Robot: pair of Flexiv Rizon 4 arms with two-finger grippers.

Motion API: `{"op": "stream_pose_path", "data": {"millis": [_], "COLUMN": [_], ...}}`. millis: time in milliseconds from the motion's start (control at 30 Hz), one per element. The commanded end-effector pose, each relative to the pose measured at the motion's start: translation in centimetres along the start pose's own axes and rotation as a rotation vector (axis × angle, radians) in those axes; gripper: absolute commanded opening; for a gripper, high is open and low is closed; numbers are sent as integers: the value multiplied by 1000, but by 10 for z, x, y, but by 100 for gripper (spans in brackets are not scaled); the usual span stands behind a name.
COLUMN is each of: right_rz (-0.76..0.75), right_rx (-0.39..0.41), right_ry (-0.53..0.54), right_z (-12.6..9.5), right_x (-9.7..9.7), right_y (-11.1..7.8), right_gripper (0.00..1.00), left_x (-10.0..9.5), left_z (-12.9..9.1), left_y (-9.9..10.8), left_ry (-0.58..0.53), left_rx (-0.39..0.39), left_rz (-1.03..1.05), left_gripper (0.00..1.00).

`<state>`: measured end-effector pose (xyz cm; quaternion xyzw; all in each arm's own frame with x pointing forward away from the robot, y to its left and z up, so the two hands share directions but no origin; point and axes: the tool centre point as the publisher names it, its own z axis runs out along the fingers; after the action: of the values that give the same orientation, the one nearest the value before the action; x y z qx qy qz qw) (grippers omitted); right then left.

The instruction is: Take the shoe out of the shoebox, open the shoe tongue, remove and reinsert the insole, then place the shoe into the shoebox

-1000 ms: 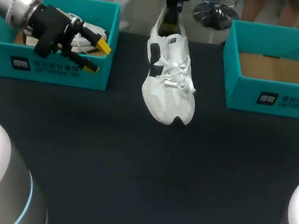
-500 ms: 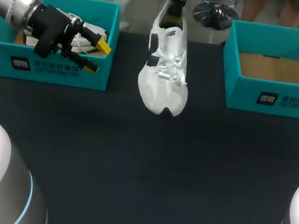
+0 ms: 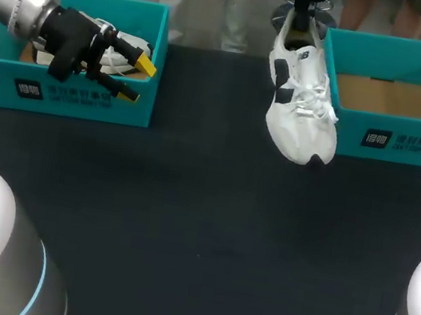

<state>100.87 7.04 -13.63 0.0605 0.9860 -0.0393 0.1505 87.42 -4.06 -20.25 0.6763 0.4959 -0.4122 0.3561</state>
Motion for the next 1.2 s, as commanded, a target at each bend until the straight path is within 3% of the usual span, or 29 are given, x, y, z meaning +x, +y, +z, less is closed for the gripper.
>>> {"op": "stream_pose_path", "data": {"millis": [33, 333, 867, 1067, 1200], "right_rz": [1, 91, 91, 81, 70], "right_rx": [-1, 64, 64, 26, 76], "right_ry": [10, 8, 8, -4, -21], "right_z": [12, 28, 28, 39, 47], "right_x": [-13, -32, -32, -45, -56], "right_y": [-25, -71, -71, -120, -157], "right_gripper": [0, 0, 0, 0, 0], "left_x": [0, 0, 0, 0, 0], "left_z": [0, 0, 0, 0, 0], "left_y": [0, 0, 0, 0, 0], "left_ry": [2, 2, 2, 2, 2], "left_rx": [1, 1, 1, 1, 1], "left_rz": [0, 0, 0, 0, 0], "left_gripper": [100, 100, 100, 100, 100]}}
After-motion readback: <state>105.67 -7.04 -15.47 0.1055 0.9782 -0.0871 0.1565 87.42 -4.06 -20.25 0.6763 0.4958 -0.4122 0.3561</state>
